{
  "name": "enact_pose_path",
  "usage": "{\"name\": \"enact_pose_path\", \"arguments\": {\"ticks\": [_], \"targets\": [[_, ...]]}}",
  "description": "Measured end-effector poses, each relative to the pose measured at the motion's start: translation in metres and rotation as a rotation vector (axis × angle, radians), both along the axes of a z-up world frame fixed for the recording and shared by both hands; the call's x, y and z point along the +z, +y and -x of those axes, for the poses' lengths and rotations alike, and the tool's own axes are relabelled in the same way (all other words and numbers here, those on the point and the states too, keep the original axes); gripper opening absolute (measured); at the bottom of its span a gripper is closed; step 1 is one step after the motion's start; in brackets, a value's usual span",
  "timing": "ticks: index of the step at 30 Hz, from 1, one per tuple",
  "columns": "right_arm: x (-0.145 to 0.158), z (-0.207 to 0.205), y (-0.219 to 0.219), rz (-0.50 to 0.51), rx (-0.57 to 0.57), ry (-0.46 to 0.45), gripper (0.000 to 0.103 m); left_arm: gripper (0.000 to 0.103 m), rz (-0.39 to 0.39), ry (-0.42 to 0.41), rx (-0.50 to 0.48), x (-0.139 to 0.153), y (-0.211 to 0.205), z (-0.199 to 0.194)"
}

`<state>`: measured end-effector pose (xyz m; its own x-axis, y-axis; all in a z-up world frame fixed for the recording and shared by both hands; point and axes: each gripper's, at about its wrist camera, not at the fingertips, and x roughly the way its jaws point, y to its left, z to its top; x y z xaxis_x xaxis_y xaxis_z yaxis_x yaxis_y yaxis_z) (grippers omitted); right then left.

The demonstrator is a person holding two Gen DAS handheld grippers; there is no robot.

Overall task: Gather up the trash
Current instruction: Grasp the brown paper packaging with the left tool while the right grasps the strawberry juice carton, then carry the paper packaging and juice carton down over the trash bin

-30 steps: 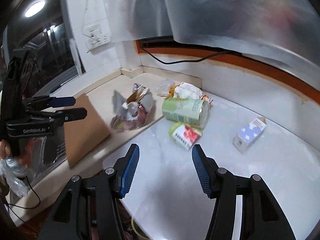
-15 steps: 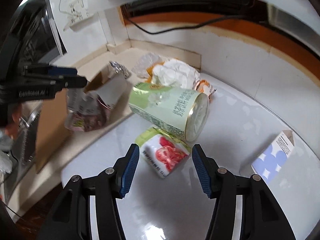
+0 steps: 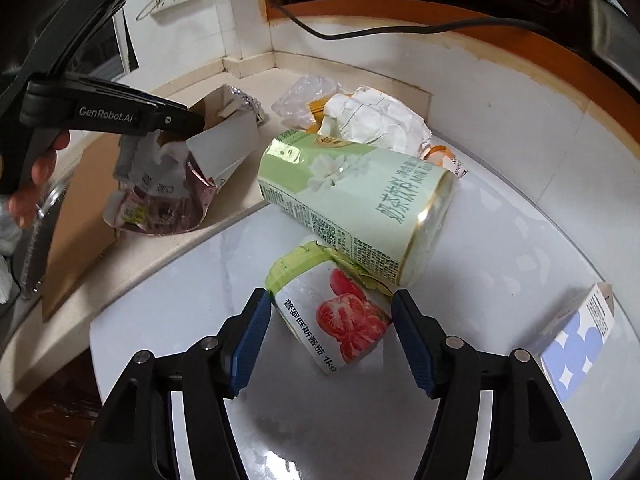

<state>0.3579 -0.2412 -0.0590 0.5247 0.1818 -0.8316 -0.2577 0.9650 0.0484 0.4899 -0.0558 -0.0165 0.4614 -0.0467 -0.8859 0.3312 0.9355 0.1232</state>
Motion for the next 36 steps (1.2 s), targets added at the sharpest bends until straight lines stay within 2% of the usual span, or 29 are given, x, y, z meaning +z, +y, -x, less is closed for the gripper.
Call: {"name": "enact_pose_path", "arguments": {"ticks": [3, 5, 8, 11, 16, 18, 24, 29, 36], "targets": [[-0.002, 0.0, 0.002, 0.01, 0.005, -0.01, 0.064, 0.021, -0.003, -0.012, 0.003, -0.002, -0.002, -0.002], [-0.003, 0.002, 0.004, 0.028, 0.012, -0.013, 0.063, 0.015, -0.005, -0.017, 0.009, -0.003, -0.002, -0.004], [-0.003, 0.005, 0.008, 0.049, 0.035, -0.022, 0.054, 0.005, -0.014, -0.022, 0.038, -0.005, 0.001, -0.006], [-0.001, 0.011, 0.007, 0.05, 0.037, -0.03, 0.043, 0.004, 0.024, -0.035, 0.06, -0.001, 0.007, -0.003], [0.009, 0.026, 0.006, 0.032, 0.04, -0.051, 0.036, 0.004, 0.032, -0.065, 0.056, 0.012, 0.011, 0.01], [0.015, 0.035, 0.007, 0.023, 0.046, -0.06, 0.024, 0.004, 0.03, -0.082, 0.049, 0.021, 0.012, 0.02], [0.042, 0.066, 0.013, 0.004, 0.051, -0.105, 0.023, 0.004, 0.068, -0.131, 0.022, 0.057, 0.016, 0.066], [0.068, 0.101, 0.023, -0.034, 0.053, -0.136, 0.023, 0.004, 0.105, -0.163, -0.026, 0.085, 0.019, 0.128], [0.099, 0.171, 0.041, -0.098, 0.063, -0.18, 0.023, 0.004, 0.193, -0.17, -0.056, 0.103, 0.032, 0.22]]}}
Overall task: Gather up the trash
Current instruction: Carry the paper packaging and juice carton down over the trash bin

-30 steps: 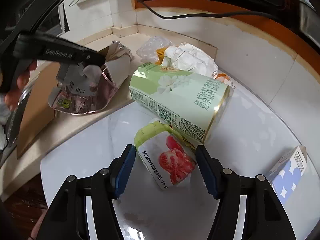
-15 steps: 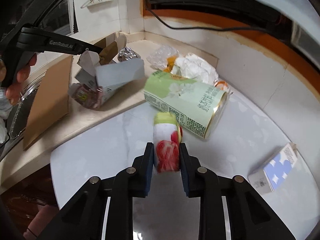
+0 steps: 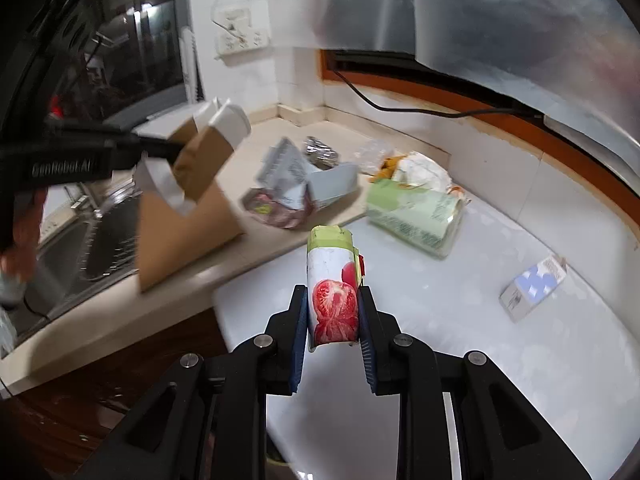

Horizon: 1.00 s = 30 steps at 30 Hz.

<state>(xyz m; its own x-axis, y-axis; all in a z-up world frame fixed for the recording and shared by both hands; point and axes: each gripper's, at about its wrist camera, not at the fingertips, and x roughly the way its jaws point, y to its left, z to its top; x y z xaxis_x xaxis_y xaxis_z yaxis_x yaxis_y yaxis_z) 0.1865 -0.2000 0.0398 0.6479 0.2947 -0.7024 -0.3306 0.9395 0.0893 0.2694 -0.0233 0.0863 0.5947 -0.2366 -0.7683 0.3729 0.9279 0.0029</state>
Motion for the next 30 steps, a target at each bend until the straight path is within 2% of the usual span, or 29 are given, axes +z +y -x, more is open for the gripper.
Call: {"name": "enact_pose_path", "arguments": {"ticks": [4, 10, 14, 23, 30], "targets": [[0.012, 0.05, 0.017, -0.031, 0.009, -0.04, 0.023, 0.004, 0.071, 0.038, 0.027, -0.007, 0.015, 0.051], [0.014, 0.123, 0.045, -0.081, 0.02, -0.095, 0.023, 0.004, 0.134, -0.042, 0.142, -0.031, 0.038, 0.121], [0.003, 0.157, 0.061, -0.076, 0.027, -0.107, 0.023, 0.004, 0.178, -0.044, 0.217, -0.067, 0.047, 0.163], [-0.062, 0.182, 0.085, -0.072, 0.018, 0.015, 0.023, 0.004, 0.147, 0.048, 0.265, -0.153, 0.044, 0.207], [-0.128, 0.176, 0.095, -0.056, 0.019, 0.104, 0.023, 0.004, 0.092, 0.101, 0.266, -0.212, 0.044, 0.211]]}}
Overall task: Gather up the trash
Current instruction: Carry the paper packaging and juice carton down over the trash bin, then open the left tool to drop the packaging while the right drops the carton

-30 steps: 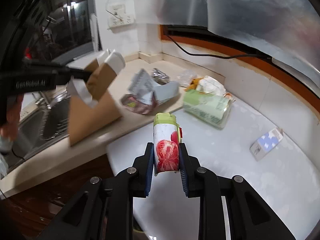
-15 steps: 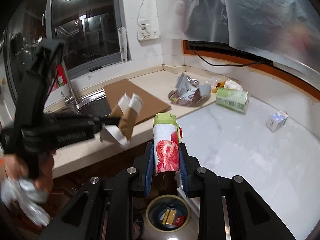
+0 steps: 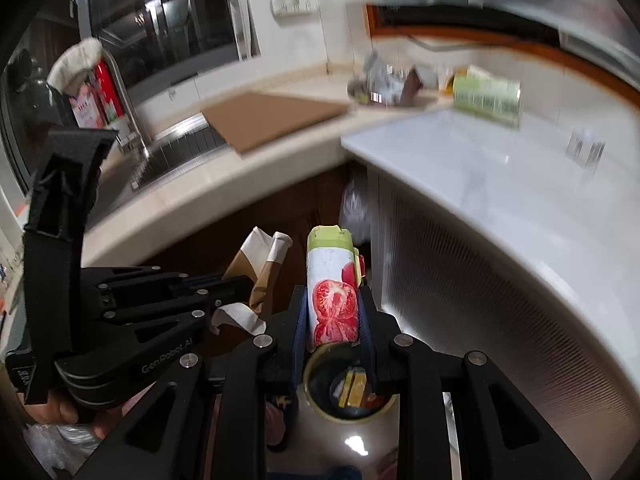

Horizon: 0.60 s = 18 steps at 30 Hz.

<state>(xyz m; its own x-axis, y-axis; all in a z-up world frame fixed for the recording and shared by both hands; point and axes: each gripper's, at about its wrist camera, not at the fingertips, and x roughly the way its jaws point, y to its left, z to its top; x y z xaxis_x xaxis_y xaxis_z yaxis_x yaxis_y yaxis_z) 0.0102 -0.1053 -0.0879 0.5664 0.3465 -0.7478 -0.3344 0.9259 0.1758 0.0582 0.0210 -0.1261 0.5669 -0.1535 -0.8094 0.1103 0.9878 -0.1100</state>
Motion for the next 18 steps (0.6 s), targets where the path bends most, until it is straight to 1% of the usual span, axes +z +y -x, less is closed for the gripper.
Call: {"name": "enact_pose_path", "arguments": {"ticks": [6, 11, 18], "targets": [[-0.07, -0.009, 0.003, -0.001, -0.028, 0.129, 0.023, 0.004, -0.038, 0.064, -0.021, -0.054, -0.002, -0.004], [-0.119, -0.018, 0.004, 0.008, -0.035, 0.214, 0.023, 0.004, -0.045, 0.138, -0.033, -0.096, -0.005, -0.008], [-0.18, -0.038, 0.008, 0.031, -0.031, 0.299, 0.024, 0.004, -0.034, 0.188, -0.053, -0.138, -0.007, -0.023]]}}
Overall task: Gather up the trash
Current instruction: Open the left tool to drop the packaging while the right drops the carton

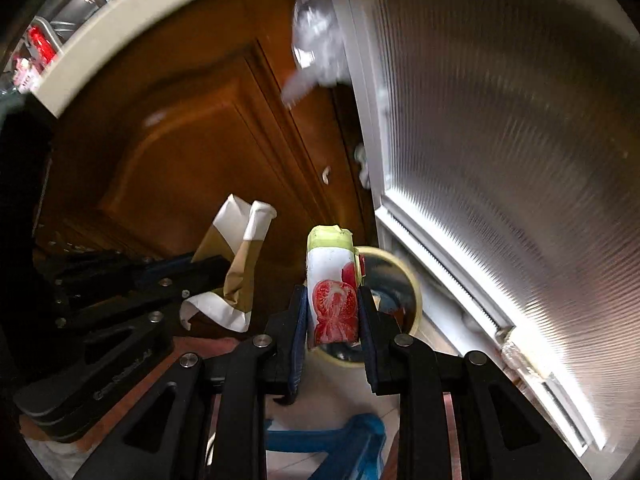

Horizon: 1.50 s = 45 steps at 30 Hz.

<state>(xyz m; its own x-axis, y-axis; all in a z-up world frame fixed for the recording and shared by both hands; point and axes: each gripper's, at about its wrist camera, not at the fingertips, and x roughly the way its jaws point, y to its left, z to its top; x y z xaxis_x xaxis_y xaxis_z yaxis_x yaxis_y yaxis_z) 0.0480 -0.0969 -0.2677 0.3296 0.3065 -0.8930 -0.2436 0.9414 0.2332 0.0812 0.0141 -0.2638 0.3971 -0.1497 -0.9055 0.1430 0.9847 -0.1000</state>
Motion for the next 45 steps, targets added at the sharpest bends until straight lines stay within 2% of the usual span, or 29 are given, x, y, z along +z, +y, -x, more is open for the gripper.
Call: {"name": "enact_pose_path", "arguments": {"ticks": [10, 16, 21, 27, 32, 34, 42, 45], "targets": [[-0.077, -0.034, 0.007, 0.037, -0.005, 0.079, 0.025, 0.004, -0.006, 0.083, -0.042, -0.062, -0.006, -0.028], [-0.104, -0.053, 0.004, 0.03, -0.016, 0.102, 0.028, 0.004, 0.001, 0.103, -0.057, -0.081, -0.004, -0.045], [-0.122, -0.07, 0.008, 0.019, -0.016, 0.102, 0.037, 0.005, -0.002, 0.108, -0.061, -0.089, -0.002, -0.062], [-0.141, -0.084, 0.007, 0.02, -0.041, 0.132, 0.04, 0.024, -0.039, 0.125, -0.062, -0.098, -0.002, -0.072], [-0.145, -0.081, -0.005, 0.026, -0.069, 0.155, 0.04, 0.056, -0.056, 0.128, -0.066, -0.098, -0.002, -0.071], [-0.142, -0.078, -0.008, 0.032, -0.074, 0.154, 0.042, 0.06, -0.056, 0.124, -0.06, -0.097, -0.001, -0.071], [-0.115, -0.065, -0.007, 0.031, -0.083, 0.135, 0.044, 0.064, -0.049, 0.1, -0.021, -0.072, 0.0, -0.068], [-0.097, -0.056, -0.007, 0.031, -0.087, 0.114, 0.047, 0.073, -0.044, 0.087, -0.024, -0.054, 0.0, -0.063]]}}
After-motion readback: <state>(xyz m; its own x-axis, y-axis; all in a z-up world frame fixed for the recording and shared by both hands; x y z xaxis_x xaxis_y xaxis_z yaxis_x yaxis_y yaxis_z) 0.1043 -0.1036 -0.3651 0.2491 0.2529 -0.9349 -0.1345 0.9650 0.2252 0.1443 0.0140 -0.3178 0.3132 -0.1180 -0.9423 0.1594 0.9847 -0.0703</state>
